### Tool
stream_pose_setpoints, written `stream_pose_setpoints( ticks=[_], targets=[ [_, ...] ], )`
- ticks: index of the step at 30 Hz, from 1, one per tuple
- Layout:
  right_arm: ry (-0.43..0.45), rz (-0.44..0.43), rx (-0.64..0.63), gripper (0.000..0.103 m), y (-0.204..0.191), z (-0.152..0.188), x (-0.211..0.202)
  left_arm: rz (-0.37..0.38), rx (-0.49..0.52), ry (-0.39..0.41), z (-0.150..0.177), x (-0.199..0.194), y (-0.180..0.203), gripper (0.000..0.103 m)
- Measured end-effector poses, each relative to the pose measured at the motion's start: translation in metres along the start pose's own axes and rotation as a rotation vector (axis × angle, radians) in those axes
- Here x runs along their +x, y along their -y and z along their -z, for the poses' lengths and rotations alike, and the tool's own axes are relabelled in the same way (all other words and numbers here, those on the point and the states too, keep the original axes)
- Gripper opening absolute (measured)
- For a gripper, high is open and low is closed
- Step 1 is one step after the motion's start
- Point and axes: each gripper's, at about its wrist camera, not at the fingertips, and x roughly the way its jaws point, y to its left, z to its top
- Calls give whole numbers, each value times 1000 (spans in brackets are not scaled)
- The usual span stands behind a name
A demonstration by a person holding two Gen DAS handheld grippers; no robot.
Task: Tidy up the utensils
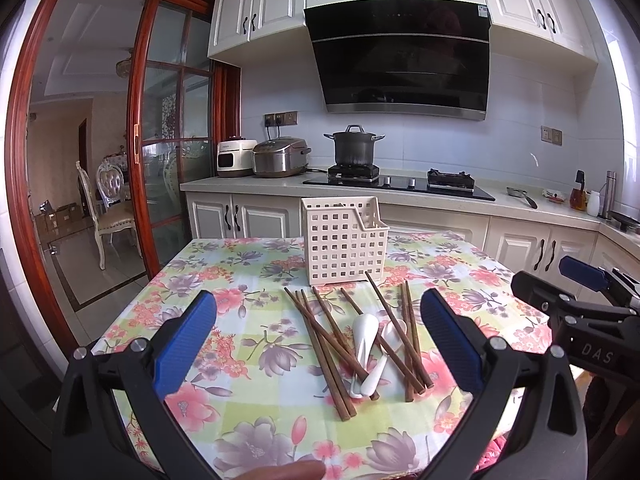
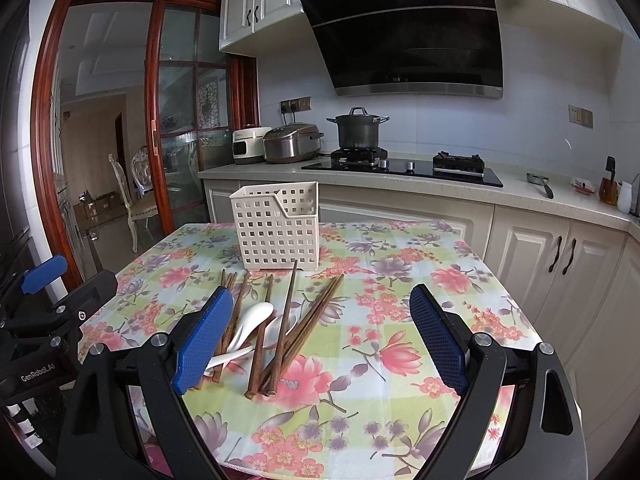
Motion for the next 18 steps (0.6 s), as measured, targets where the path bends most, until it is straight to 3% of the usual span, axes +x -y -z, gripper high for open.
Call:
stream_pose_setpoints(
  ticks=[18],
  targets=[
    [-8, -5, 10, 85, 0, 6, 4, 13, -1, -2, -2, -7, 2, 99]
  ],
)
